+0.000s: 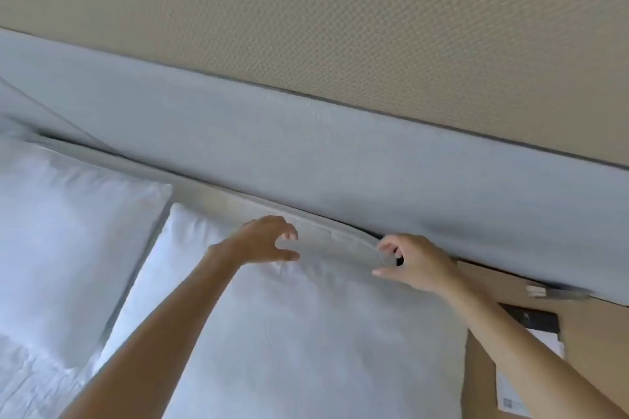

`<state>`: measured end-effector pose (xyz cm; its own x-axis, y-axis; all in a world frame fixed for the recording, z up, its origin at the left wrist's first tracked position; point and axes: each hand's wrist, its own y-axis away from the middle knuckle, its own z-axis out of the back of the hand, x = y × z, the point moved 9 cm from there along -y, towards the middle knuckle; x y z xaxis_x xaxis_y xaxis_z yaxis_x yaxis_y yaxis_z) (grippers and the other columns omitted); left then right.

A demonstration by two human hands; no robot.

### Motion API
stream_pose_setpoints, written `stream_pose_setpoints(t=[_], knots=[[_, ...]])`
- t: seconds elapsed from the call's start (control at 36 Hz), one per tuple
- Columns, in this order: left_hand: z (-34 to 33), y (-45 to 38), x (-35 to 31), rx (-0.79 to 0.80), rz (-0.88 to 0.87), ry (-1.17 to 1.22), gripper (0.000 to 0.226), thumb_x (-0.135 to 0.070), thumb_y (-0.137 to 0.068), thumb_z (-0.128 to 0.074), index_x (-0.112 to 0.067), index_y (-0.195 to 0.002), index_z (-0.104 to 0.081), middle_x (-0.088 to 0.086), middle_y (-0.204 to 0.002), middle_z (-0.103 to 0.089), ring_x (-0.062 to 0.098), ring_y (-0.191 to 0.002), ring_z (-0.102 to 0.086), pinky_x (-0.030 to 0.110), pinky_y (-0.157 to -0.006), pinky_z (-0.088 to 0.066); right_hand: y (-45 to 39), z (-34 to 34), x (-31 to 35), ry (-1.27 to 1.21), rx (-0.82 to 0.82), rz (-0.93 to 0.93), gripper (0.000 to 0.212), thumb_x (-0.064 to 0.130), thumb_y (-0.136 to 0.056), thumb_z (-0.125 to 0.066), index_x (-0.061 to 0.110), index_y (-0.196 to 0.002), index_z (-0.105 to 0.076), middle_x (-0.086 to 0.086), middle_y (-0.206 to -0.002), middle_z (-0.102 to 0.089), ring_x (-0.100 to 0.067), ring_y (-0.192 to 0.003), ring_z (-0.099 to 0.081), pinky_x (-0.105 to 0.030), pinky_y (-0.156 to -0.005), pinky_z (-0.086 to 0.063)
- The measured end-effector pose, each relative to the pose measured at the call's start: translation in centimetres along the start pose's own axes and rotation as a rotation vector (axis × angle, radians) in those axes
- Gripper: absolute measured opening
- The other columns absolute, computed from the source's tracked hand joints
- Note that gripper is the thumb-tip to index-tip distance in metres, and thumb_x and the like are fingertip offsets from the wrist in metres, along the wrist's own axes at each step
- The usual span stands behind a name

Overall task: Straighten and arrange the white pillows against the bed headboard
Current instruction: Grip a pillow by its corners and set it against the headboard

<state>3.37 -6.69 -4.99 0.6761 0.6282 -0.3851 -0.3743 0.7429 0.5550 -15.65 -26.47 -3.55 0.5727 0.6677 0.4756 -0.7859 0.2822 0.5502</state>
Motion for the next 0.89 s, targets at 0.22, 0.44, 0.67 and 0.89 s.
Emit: stream_pose_setpoints(t=[0.22,0.44,0.67,0.89], knots=[[-4.9,-3.8,4.5,0.38,0.1,-0.123,0.053,-0.061,-0.078,-0.066,-0.041,-0.126,-0.057,-0.015,-0.131,-0.052,0.009,-0.126,-0.044,0.033,-0.102,-0.038,-5.7,-6.9,-2.6,-0.042,0.28,-0.075,0.057,0.05,-0.066,-0.085,0.029,-0.114,-0.064,0.017,-0.101,-0.061,-0.003,-0.089,-0.057,-0.018,-0.077,-0.042],[-6.4,-5.0,9.3,0.445,0.159,-0.124,0.061,-0.069,-0.059,-0.072,-0.044,-0.114,-0.063,-0.015,-0.119,-0.056,0.011,-0.118,-0.048,0.037,-0.099,-0.045,-6.3,-10.0,-4.5,-0.035,0.407,-0.176,0.059,0.052,-0.07,-0.082,0.024,-0.118,-0.064,0.012,-0.103,-0.059,-0.009,-0.098,-0.059,-0.024,-0.09,-0.048],[-5.3,-4.8,9.0,0.34,0.128,-0.051,0.028,-0.036,-0.074,-0.079,-0.039,-0.071,-0.051,-0.015,-0.083,-0.048,0.015,-0.09,-0.049,0.03,-0.074,-0.044,-5.8,-10.5,-5.0,-0.005,0.357,-0.184,0.034,0.044,-0.076,-0.08,0.02,-0.095,-0.064,0.004,-0.095,-0.065,-0.014,-0.088,-0.062,-0.029,-0.077,-0.049],[-1.8,-3.1,7.3,0.174,0.099,-0.04,0.03,-0.026,-0.075,-0.079,-0.032,-0.065,-0.052,-0.01,-0.07,-0.053,0.016,-0.072,-0.053,0.025,-0.057,-0.037,-4.3,-8.1,-4.4,-0.046,0.245,-0.153,0.032,0.038,-0.076,-0.081,0.017,-0.066,-0.059,0.0,-0.07,-0.062,-0.017,-0.065,-0.057,-0.029,-0.057,-0.04]])
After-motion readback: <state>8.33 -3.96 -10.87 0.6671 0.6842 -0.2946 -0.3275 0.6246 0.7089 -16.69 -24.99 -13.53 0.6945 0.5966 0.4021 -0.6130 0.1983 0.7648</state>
